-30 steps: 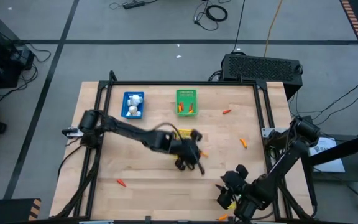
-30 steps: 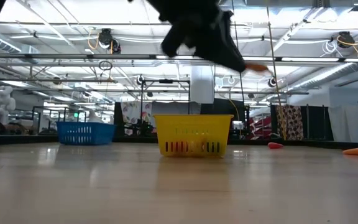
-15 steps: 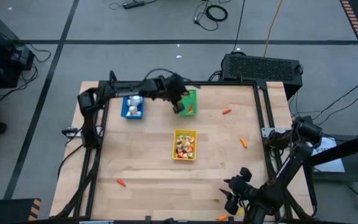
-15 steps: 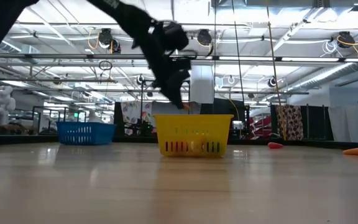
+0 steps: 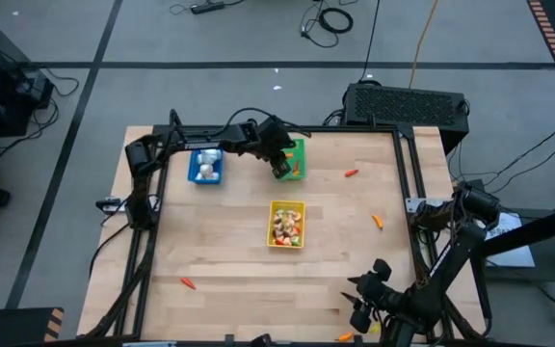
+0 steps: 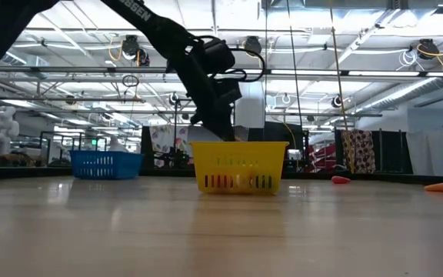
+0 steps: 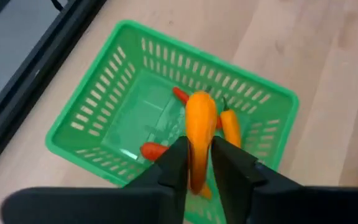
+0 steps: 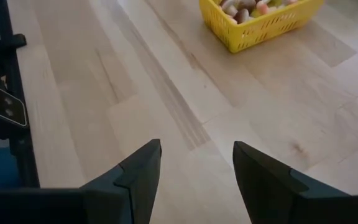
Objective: Sort produce into baskets
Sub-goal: Put the orange chili pepper into the green bin, then put the red chili pepper into the green bin
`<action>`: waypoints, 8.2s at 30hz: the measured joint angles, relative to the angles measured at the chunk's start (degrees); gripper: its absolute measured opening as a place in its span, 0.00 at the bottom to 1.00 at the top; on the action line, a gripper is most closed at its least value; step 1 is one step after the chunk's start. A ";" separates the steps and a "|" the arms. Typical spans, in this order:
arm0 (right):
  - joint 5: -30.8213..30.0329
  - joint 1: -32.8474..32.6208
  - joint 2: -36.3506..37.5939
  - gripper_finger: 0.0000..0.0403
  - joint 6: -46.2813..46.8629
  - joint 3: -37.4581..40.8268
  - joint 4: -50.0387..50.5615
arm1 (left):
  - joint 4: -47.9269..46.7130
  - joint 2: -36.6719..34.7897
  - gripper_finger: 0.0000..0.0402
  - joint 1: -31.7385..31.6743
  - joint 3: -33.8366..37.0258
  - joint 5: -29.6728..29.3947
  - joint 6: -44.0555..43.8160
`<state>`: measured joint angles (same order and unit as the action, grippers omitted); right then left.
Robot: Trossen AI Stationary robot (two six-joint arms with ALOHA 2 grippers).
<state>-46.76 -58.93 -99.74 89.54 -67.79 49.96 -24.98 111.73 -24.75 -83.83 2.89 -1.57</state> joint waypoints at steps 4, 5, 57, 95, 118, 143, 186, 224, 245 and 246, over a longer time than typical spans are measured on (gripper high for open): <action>0.04 0.33 0.00 0.48 0.00 0.00 0.10 | 0.71 -0.05 0.29 0.47 0.00 -0.19 0.47; 0.03 0.36 0.00 0.48 0.00 0.00 0.11 | 0.58 -0.05 0.31 0.51 0.00 -0.21 0.49; 29.86 89.37 0.74 0.59 -35.79 -0.04 9.23 | 32.08 -40.75 0.35 30.53 43.47 -7.89 2.64; 32.13 88.23 1.95 0.51 -29.64 15.06 -15.64 | 33.75 -40.46 0.35 31.41 43.45 -7.70 2.78; 33.28 87.71 3.10 0.51 -31.69 15.08 -16.19 | 33.51 -40.46 0.35 31.54 43.45 -7.69 1.94; 36.69 91.02 7.95 0.51 -102.04 15.06 -14.78 | 34.87 -40.46 0.35 31.54 43.45 -9.28 1.79; 83.71 81.02 6.41 0.02 -92.69 5.46 -6.93 | 45.61 -32.42 0.35 30.88 43.39 -0.69 12.05; 82.52 59.95 6.67 0.02 -81.18 5.49 -31.31 | 57.60 -10.34 0.56 38.38 32.68 -9.04 41.08; 82.40 59.99 6.67 0.02 -80.13 5.49 -31.04 | 57.26 -10.39 0.07 38.34 32.74 -12.02 41.33; 82.19 59.97 6.67 0.02 -79.60 5.49 -31.06 | 57.24 -10.39 0.06 38.34 32.74 -12.03 41.31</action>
<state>35.43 1.04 -93.08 9.94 -62.30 18.90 32.26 101.34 13.58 -51.09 -9.14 39.73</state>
